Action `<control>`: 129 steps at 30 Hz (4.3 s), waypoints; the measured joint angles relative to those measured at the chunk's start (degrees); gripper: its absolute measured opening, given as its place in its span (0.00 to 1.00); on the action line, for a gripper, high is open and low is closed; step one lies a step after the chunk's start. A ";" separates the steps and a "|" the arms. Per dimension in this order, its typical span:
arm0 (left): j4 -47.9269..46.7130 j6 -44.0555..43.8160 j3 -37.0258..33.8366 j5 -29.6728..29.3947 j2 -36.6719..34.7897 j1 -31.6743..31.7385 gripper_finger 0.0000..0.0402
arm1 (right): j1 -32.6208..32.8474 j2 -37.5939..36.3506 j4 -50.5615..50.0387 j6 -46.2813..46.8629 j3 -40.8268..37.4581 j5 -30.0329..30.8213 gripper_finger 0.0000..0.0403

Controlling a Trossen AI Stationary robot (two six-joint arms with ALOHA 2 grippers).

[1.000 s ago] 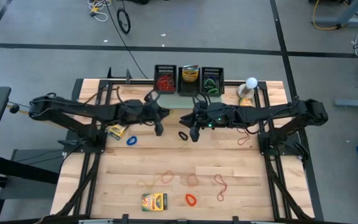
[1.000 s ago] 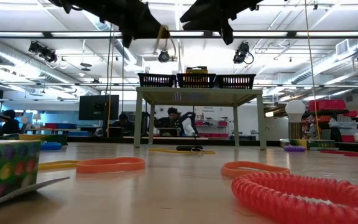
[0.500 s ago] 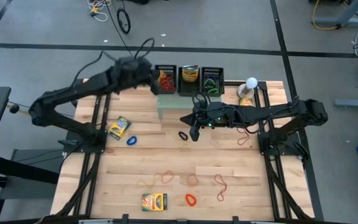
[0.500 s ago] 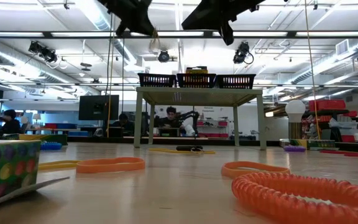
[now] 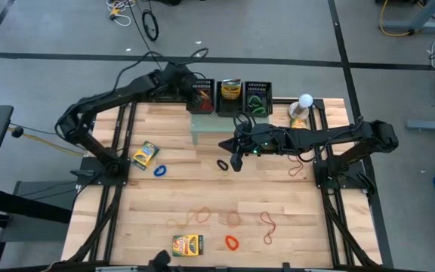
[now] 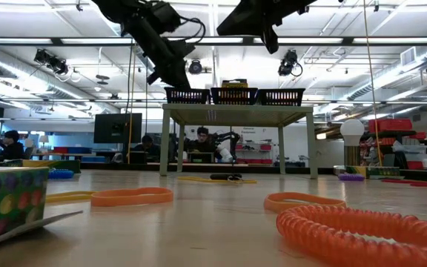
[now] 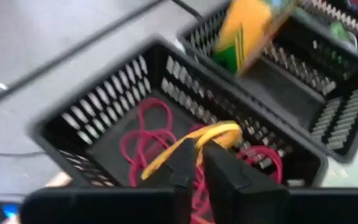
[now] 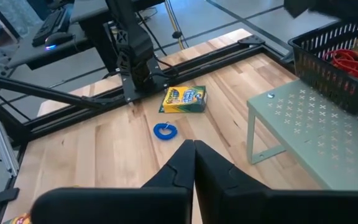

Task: Pick & Place Office Desk Supplies
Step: Put the yellow rubber band into the left black bin on the shelf, then put the black spring bracelet into the right black bin on the shelf

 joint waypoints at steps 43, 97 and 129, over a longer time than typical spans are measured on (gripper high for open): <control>24.61 -8.77 -31.93 3.99 -29.96 -30.56 0.02 | 8.20 -10.21 -5.40 19.45 -14.78 7.94 0.01; 35.85 -18.02 -50.00 -7.39 -37.78 -38.67 0.02 | 2.53 16.94 -10.40 34.15 -3.13 2.60 0.03; 35.79 -19.19 -49.98 -13.65 -37.67 -38.67 0.02 | -34.08 0.95 -36.61 5.88 12.87 13.43 0.04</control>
